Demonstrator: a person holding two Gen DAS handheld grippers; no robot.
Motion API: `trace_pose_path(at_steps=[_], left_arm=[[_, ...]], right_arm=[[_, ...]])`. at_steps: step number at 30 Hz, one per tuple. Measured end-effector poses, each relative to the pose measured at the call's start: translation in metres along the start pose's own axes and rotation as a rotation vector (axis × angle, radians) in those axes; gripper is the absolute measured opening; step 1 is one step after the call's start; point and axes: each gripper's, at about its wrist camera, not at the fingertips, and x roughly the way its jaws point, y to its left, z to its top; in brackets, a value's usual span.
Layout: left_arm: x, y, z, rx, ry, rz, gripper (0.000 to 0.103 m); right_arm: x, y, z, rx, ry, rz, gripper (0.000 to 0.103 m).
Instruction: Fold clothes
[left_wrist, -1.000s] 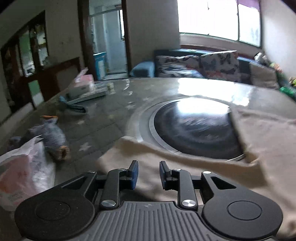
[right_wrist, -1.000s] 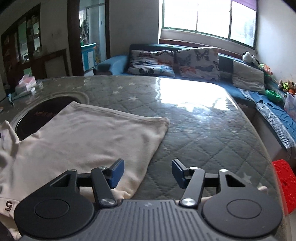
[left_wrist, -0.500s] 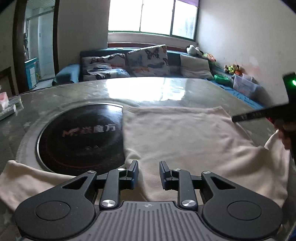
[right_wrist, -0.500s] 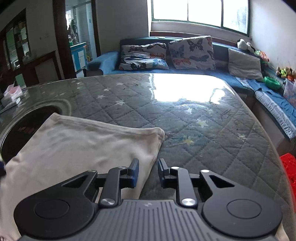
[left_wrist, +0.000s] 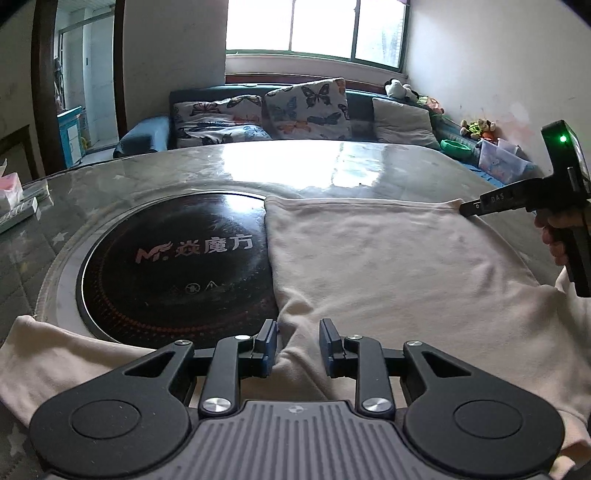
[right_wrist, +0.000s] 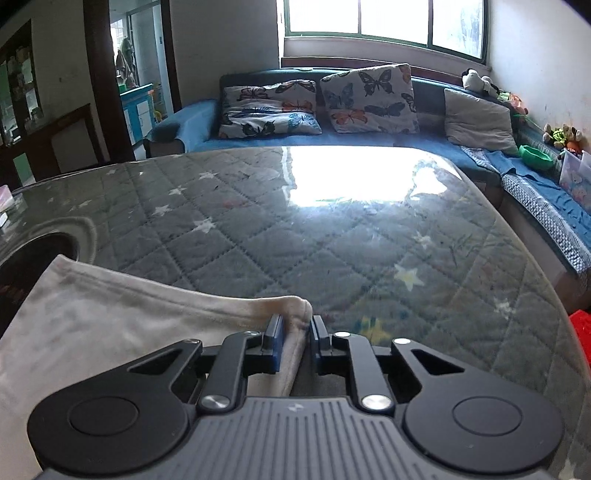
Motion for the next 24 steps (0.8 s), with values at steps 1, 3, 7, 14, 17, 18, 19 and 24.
trace_pose_path(at_steps=[1, 3, 7, 14, 17, 18, 19, 24], left_arm=[[0.000, 0.000, 0.000, 0.000, 0.000, 0.004, 0.029], [-0.001, -0.002, 0.000, 0.000, 0.000, 0.009, 0.029], [-0.008, -0.006, 0.001, 0.014, -0.010, 0.015, 0.028], [-0.037, -0.036, 0.001, 0.067, -0.063, -0.084, 0.028], [-0.043, -0.056, -0.002, 0.099, -0.070, -0.136, 0.032], [-0.045, -0.062, -0.003, 0.103, -0.069, -0.155, 0.032], [-0.045, -0.068, -0.005, 0.107, -0.067, -0.174, 0.032], [-0.044, -0.106, -0.012, 0.165, -0.044, -0.255, 0.033]], right_arm=[[0.002, 0.000, 0.002, -0.007, 0.001, -0.003, 0.014], [0.003, 0.000, 0.005, -0.019, 0.005, -0.007, 0.015], [-0.014, -0.001, 0.006, -0.039, 0.005, 0.007, 0.016], [-0.084, -0.031, -0.030, -0.011, -0.034, -0.045, 0.029], [-0.112, -0.054, -0.058, 0.035, -0.044, -0.104, 0.033], [-0.121, -0.062, -0.068, 0.051, -0.047, -0.127, 0.034], [-0.128, -0.069, -0.079, 0.072, -0.045, -0.146, 0.035], [-0.156, -0.106, -0.129, 0.165, -0.027, -0.227, 0.035]])
